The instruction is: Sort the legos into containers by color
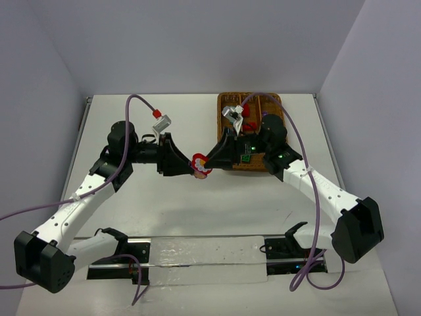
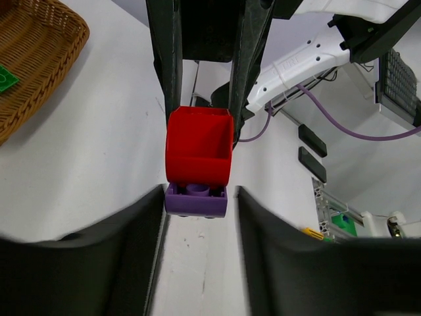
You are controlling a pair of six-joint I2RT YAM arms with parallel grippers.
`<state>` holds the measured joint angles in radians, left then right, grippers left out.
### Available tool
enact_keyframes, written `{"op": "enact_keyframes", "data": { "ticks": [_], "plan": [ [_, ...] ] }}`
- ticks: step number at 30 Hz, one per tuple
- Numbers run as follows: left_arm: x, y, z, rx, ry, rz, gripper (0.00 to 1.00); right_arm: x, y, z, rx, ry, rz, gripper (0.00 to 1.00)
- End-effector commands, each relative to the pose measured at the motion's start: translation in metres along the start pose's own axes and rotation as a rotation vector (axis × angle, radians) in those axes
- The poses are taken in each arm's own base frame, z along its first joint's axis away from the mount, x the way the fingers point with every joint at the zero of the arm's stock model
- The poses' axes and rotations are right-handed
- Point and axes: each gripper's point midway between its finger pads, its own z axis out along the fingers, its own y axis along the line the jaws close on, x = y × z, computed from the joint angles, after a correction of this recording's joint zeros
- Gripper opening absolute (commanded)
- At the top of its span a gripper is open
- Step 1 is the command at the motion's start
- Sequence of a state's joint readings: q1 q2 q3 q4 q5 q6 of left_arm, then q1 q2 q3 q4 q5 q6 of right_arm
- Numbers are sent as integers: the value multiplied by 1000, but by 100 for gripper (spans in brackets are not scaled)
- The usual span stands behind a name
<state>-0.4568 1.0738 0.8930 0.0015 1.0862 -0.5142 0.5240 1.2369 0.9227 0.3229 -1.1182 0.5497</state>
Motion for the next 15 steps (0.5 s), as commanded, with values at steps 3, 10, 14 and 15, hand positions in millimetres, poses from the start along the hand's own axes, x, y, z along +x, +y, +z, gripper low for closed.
{"op": "enact_keyframes", "data": {
  "ticks": [3, 10, 14, 15],
  "plan": [
    [-1, -3, 0, 13, -1, 35, 18, -13, 6, 3, -20, -34, -56, 0],
    [1, 2, 1, 0, 3, 21, 0, -16, 5, 2, -9, -52, -50, 0],
    [6, 2, 0, -4, 2, 17, 0, -24, -6, 1, 22, -83, -8, 0],
    [6, 1, -1, -6, 1, 19, 0, -29, -7, 0, 19, -96, 9, 0]
  ]
}}
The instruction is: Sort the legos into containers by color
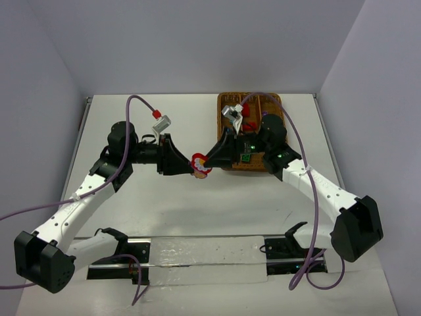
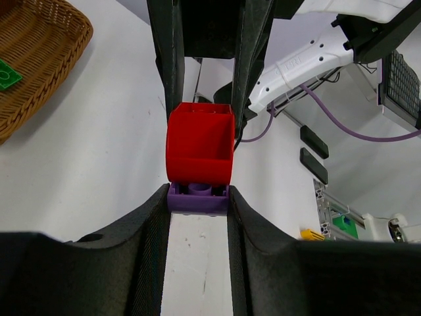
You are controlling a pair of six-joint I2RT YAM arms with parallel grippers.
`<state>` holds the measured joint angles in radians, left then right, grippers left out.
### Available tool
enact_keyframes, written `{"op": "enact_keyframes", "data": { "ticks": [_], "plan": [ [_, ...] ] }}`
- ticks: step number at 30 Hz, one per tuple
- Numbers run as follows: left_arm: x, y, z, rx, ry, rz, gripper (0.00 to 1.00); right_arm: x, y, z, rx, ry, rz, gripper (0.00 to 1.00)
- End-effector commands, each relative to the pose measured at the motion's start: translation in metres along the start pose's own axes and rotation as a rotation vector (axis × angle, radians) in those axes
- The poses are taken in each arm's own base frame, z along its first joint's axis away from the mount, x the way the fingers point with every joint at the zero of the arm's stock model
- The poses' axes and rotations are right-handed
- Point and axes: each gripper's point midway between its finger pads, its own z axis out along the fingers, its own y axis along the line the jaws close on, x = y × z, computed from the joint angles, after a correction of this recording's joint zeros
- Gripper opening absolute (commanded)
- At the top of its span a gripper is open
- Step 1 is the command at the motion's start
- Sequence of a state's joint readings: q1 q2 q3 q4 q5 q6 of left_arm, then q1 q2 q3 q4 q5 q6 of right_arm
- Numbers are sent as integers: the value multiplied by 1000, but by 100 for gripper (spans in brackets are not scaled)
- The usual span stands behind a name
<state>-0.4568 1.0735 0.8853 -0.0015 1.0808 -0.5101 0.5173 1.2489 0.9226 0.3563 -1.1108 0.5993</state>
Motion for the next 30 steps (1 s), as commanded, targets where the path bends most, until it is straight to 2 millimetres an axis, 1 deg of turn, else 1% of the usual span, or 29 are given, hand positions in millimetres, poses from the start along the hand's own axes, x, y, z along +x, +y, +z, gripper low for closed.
{"op": "enact_keyframes", "data": {
  "ticks": [1, 3, 4, 8, 11, 13, 14, 15, 16, 17, 18, 19, 20, 21, 22, 24, 25, 26, 27, 29, 30],
  "plan": [
    [5, -2, -1, 0, -3, 26, 0, -26, -6, 0, 14, -83, 6, 0],
    [5, -2, -2, -6, -8, 30, 0, -35, -7, -1, -4, -115, 51, 0],
    [5, -2, -2, -8, -9, 31, 0, -36, -9, 0, -18, -123, 45, 0],
    [5, -1, -2, -14, -12, 35, 0, -41, -12, 0, -42, -152, 109, 0],
    [7, 0, -4, -30, -9, 19, 0, -46, -20, 0, -18, -176, 143, 0],
    [6, 2, -4, -49, -10, 14, 0, -48, -36, -3, 47, -199, 190, 0],
    [6, 5, -5, -70, -11, 4, 0, -57, -50, -7, 124, -239, 199, 0],
    [5, 8, -6, -103, -16, -8, 0, -67, -72, -14, 241, -287, 192, 0],
    [5, 11, -7, -130, -21, -15, 0, -61, -100, -24, 407, -291, 261, 0],
    [4, 14, -8, -160, -28, -23, 0, -59, -122, -37, 559, -295, 283, 0],
    [3, 19, -10, -199, -37, -35, 0, -75, -137, -49, 675, -347, 231, 0],
    [4, 25, -12, -239, -42, -50, 0, -60, -163, -69, 860, -324, 285, 0],
    [3, 29, -15, -277, -54, -63, 0, -58, -179, -87, 978, -323, 296, 0],
    [2, 33, -17, -313, -68, -75, 0, -61, -190, -103, 1063, -337, 291, 0],
    [4, 33, -19, -323, -69, -82, 0, -56, -204, -120, 1146, -341, 308, 0],
    [2, 36, -21, -354, -87, -99, 0, -54, -222, -143, 1260, -341, 333, 0],
    [2, 37, -22, -364, -93, -108, 0, -54, -236, -158, 1335, -344, 333, 0],
    [2, 37, -23, -372, -97, -116, 0, -48, -248, -170, 1399, -335, 344, 0],
    [1, 39, -24, -385, -104, -123, 0, -43, -258, -178, 1445, -319, 360, 0],
    [-4, 44, -26, -425, -127, -137, 0, -45, -278, -191, 1520, -299, 378, 0],
    [-4, 46, -26, -438, -129, -146, 0, -41, -285, -196, 1552, -279, 392, 0]
  ]
}}
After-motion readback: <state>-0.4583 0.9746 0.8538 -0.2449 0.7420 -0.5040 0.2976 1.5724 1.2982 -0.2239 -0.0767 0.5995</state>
